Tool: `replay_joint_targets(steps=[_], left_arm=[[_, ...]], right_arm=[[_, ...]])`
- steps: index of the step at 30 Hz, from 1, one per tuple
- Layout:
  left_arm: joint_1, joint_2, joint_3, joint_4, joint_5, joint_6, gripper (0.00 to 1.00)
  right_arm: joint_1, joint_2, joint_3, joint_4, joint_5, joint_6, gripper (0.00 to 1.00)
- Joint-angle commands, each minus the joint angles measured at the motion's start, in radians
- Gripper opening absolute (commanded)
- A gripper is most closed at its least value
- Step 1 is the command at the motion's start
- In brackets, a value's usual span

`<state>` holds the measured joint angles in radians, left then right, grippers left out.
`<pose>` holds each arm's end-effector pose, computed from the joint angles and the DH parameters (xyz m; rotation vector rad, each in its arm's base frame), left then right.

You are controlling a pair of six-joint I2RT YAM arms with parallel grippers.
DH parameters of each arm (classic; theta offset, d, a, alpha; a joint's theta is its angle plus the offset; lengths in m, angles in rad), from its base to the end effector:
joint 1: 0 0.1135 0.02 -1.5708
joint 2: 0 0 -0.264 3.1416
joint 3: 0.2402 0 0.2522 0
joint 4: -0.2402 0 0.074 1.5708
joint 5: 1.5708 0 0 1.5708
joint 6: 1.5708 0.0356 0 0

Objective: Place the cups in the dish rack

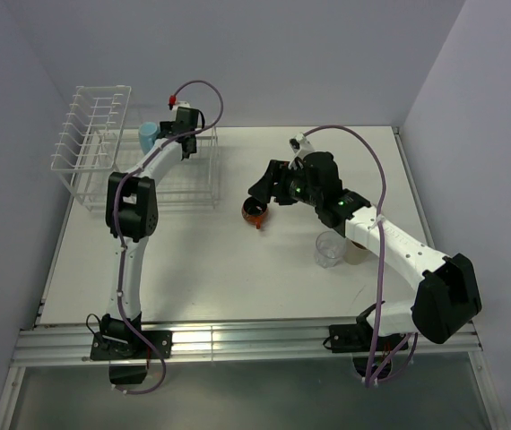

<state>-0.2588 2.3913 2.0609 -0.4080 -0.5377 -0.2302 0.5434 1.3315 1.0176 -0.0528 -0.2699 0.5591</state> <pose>0.5283 -0.1210 0.2004 -0.2357 2.1967 0.3516 0.2605 0.1684 0.3126 -0.1749 2.0485 0.9735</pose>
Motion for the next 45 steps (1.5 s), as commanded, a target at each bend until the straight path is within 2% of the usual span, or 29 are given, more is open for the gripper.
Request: replay_joint_targets(steps=[1, 32, 45], left_arm=[[0.003, 0.003, 0.024, 0.028, -0.067, 0.012, 0.62], [0.069, 0.051, 0.061, -0.049, -0.148, -0.02, 0.64], [0.072, -0.044, -0.061, 0.066, -0.013, -0.015, 0.59]], right_arm=[[0.004, 0.001, -0.01, 0.045, 0.011, -0.013, 0.75], [0.004, 0.015, -0.02, 0.05, 0.012, -0.019, 0.75], [0.004, 0.012, -0.024, 0.048, 0.018, -0.019, 0.75]])
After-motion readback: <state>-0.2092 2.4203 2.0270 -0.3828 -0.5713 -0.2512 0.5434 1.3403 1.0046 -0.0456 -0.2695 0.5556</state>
